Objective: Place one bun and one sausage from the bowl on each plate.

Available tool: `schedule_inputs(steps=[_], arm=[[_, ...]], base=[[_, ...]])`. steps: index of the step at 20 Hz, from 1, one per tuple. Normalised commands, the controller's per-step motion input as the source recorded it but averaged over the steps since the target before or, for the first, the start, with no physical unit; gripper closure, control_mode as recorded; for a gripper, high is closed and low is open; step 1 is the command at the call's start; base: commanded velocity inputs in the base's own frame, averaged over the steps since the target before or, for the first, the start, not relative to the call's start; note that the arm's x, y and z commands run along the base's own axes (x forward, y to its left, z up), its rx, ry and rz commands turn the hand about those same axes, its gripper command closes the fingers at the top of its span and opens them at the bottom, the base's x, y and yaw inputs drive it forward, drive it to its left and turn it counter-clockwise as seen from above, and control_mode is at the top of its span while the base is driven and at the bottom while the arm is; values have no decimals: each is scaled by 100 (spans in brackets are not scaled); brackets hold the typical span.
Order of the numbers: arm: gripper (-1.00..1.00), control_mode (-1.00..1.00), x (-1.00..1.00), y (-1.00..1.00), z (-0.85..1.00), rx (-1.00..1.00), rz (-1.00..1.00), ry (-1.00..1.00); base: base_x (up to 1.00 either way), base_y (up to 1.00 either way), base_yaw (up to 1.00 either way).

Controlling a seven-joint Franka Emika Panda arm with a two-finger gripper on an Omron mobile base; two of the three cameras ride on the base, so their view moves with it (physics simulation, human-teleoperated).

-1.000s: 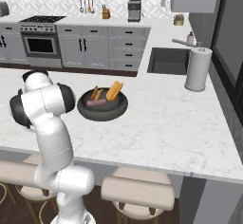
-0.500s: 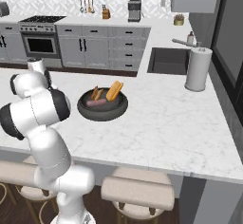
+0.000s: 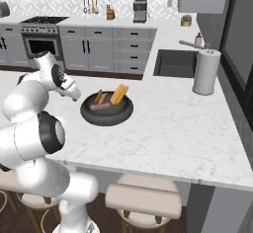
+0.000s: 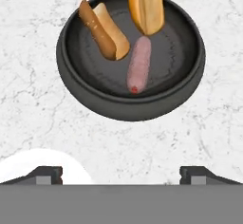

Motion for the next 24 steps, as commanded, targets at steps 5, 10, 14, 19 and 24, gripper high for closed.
schedule_inputs(steps=[5, 10, 14, 19, 24], arm=[[-100, -100, 30, -100, 33, -3, -6, -5], [-100, -100, 88, -47, -7, 16, 1, 61], [-100, -100, 23, 4, -28, 5, 0, 3], [-100, -100, 40, 28, -69, 3, 0, 1], [-100, -100, 38, 10, -50, 5, 0, 1]], base=[[0, 0, 0], [0, 0, 0], [0, 0, 0], [0, 0, 0], [0, 0, 0]])
